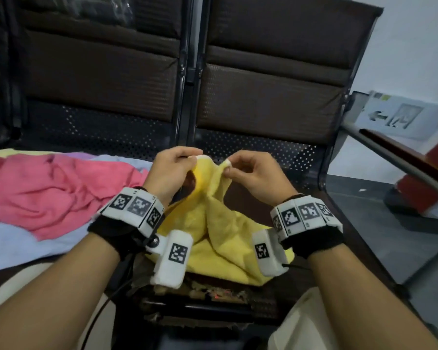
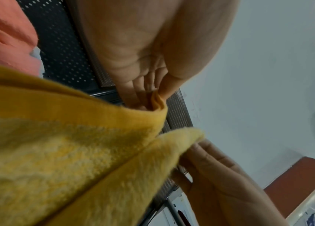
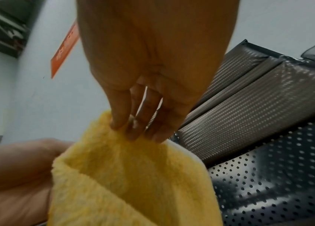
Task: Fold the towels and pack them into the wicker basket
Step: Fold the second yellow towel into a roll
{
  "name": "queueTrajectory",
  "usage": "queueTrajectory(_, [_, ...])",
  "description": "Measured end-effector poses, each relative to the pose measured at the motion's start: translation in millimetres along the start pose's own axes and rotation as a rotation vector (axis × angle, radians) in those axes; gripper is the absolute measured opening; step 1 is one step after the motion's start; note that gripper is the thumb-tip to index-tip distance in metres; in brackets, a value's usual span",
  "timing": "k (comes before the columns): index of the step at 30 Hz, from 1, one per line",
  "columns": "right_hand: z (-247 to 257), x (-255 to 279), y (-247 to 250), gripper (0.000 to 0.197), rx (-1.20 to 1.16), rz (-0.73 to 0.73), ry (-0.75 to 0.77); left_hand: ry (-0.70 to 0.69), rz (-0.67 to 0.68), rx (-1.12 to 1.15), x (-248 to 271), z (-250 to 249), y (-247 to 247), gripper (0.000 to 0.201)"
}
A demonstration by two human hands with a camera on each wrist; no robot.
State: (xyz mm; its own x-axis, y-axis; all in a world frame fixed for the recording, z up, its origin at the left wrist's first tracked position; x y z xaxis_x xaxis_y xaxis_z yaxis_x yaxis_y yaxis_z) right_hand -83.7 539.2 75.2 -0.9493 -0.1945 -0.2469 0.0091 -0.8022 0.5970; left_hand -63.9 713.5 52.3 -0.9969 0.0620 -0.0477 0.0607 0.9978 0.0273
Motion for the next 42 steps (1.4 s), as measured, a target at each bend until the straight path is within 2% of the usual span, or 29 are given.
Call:
queueTrajectory(2, [5,-1,0,0.005,0.063,-0.034,0.075,-0.003,0.030,-0.010,3,1,-1,0.020])
queueTrajectory(5, [11,-1,-2,0.008,-0.021,-0.034,0.121,0.001,0.078,0.029,7,2,-3,0.022])
queueTrajectory(12, [6,-2,-16,0.006,0.103,-0.001,0.096,-0.005,0.119,0.054,13,0,-5,0.019])
queueTrajectory(17, [0,-4,-16,0.015,0.091,-0.064,0.045,-0.006,0.179,0.043,15,-2,-6,0.017])
queueTrajectory(24, [2,-5,-12,0.019,0.047,-0.133,0.055,-0.040,0.268,0.039,16,-3,-7,0.019])
queueTrajectory(28, [4,-4,-13,0.019,0.039,-0.140,0.064,-0.077,0.212,-0.041,13,1,-4,0.018])
queueTrajectory(30, [3,-4,-13,0.021,0.044,-0.095,0.058,-0.096,0.164,-0.067,11,2,-2,0.021])
queueTrajectory(32, [1,-3,-16,0.029,0.184,0.057,0.053,-0.110,0.099,-0.074,7,2,1,0.026])
queueTrajectory(34, [-5,0,-20,0.033,0.456,0.241,0.042,-0.097,-0.003,-0.069,2,4,8,0.029])
queueTrajectory(35, [-7,1,-19,0.034,0.548,0.282,0.028,-0.092,-0.055,-0.080,-1,5,13,0.029])
queueTrajectory(37, [-11,1,-11,0.031,0.586,0.243,0.004,-0.097,-0.113,-0.140,-5,8,18,0.026])
queueTrajectory(39, [-10,0,-3,0.028,0.525,0.141,-0.026,-0.131,-0.111,-0.221,-6,9,17,0.023])
queueTrajectory(42, [-9,1,-1,0.053,0.502,0.113,-0.066,-0.183,-0.082,-0.319,-4,7,13,0.023])
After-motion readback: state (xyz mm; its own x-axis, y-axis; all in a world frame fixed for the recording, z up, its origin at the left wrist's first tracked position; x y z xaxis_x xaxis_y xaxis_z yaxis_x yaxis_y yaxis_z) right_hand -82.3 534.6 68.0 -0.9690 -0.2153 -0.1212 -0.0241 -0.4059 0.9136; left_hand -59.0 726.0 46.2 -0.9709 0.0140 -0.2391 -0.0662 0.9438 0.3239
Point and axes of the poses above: each hand's wrist, its own x-axis away from the middle knuckle, its own y-axis out of the back of the hand, z = x × y, the point moved 4 cm from there along -x, towards the middle knuckle, and after that the axes turned 2 degrees about z, right-handed, at the moved point
